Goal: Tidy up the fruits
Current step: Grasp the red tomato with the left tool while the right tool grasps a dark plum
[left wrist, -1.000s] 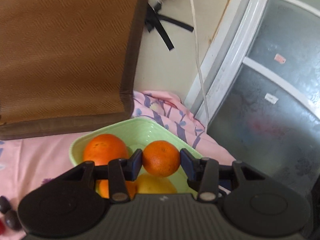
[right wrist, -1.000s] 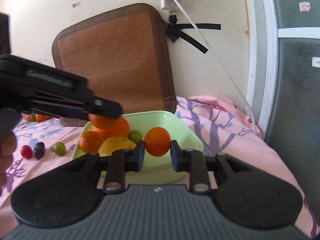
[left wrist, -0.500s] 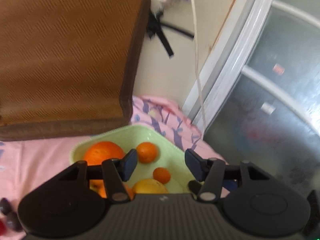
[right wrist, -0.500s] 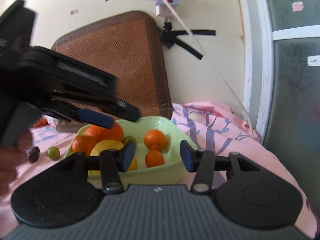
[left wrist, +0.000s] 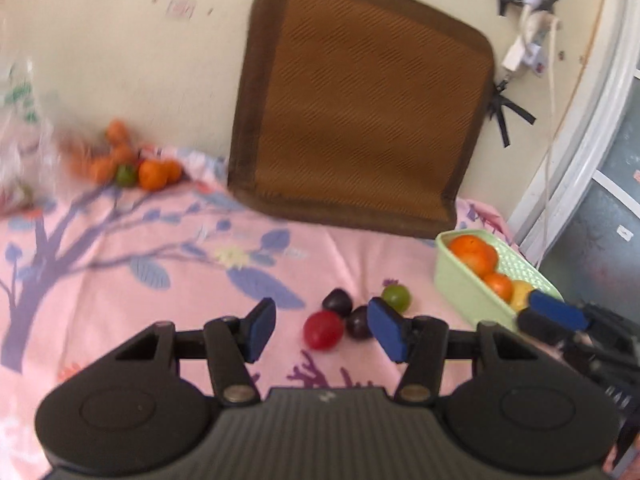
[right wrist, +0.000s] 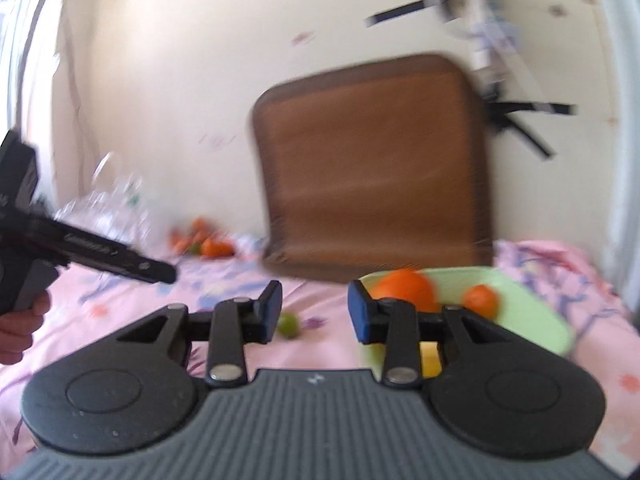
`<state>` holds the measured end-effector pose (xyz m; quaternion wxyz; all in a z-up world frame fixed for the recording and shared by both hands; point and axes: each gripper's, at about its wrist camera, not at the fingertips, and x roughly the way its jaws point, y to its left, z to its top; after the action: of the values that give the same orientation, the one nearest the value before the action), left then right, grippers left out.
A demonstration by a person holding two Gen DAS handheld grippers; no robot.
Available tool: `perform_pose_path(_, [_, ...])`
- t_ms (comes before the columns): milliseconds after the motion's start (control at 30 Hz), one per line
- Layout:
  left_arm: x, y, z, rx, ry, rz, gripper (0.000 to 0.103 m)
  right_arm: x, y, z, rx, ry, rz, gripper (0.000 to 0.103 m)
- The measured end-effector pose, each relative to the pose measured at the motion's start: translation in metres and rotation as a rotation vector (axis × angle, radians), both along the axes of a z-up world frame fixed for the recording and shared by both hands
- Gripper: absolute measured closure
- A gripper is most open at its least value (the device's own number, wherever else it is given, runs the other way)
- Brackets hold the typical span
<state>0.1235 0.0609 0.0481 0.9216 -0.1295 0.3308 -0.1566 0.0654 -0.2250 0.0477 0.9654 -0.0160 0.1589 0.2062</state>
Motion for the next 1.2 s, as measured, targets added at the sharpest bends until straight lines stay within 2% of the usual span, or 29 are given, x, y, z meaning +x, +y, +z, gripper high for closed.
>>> perform_pose_path(100, [0.004, 0.011, -0.013, -0.082, 0.018, 0.004, 0.052, 0.024, 0.040, -0.016, -0.066, 0.084, 0.080, 0.064])
perform_pose_path(200, [0.003, 0.021, -0.018, -0.100, 0.015, 0.007, 0.052, 0.049, 0.064, -0.028, -0.103, 0.151, 0.116, 0.064])
perform_pose_path(467, [0.004, 0.034, -0.026, -0.147, 0.026, 0.005, 0.052, 0.081, 0.087, -0.046, -0.171, 0.214, 0.149, 0.064])
perform_pose_path(500, [0.004, 0.033, -0.027, -0.144, 0.027, 0.001, 0.052, 0.085, 0.088, -0.047, -0.175, 0.230, 0.156, 0.064])
perform_pose_path(533, [0.005, 0.031, -0.027, -0.138, 0.029, -0.005, 0.052, 0.088, 0.090, -0.048, -0.181, 0.247, 0.158, 0.073])
perform_pose_path(633, [0.007, 0.019, -0.027, -0.106, 0.027, -0.036, 0.052, 0.084, 0.084, -0.047, -0.177, 0.254, 0.148, 0.072])
perform_pose_path(733, [0.013, 0.001, -0.027, -0.052, 0.025, -0.067, 0.045, 0.068, 0.068, -0.041, -0.163, 0.221, 0.124, 0.072])
perform_pose_path(833, [0.021, -0.015, -0.032, 0.009, 0.030, -0.080, 0.045, 0.052, 0.054, -0.039, -0.177, 0.186, 0.098, 0.072])
perform_pose_path(900, [0.027, -0.023, -0.037, 0.030, 0.045, -0.078, 0.052, 0.046, 0.045, -0.039, -0.167, 0.187, 0.083, 0.072])
perform_pose_path(933, [0.028, -0.025, -0.038, 0.043, 0.030, -0.068, 0.058, 0.043, 0.041, -0.039, -0.158, 0.190, 0.075, 0.072])
perform_pose_path(967, [0.029, -0.028, -0.039, 0.060, 0.025, -0.066, 0.070, 0.040, 0.037, -0.039, -0.150, 0.191, 0.067, 0.072])
perform_pose_path(1000, [0.029, -0.029, -0.039, 0.077, 0.020, -0.060, 0.074, 0.038, 0.034, -0.039, -0.141, 0.192, 0.060, 0.072])
perform_pose_path(1100, [0.020, -0.029, -0.036, 0.044, 0.034, -0.071, 0.074, 0.032, 0.026, -0.041, -0.122, 0.198, 0.038, 0.072])
perform_pose_path(1200, [-0.003, -0.040, -0.025, 0.048, 0.000, -0.113, 0.074, 0.023, 0.017, -0.042, -0.095, 0.210, 0.020, 0.072])
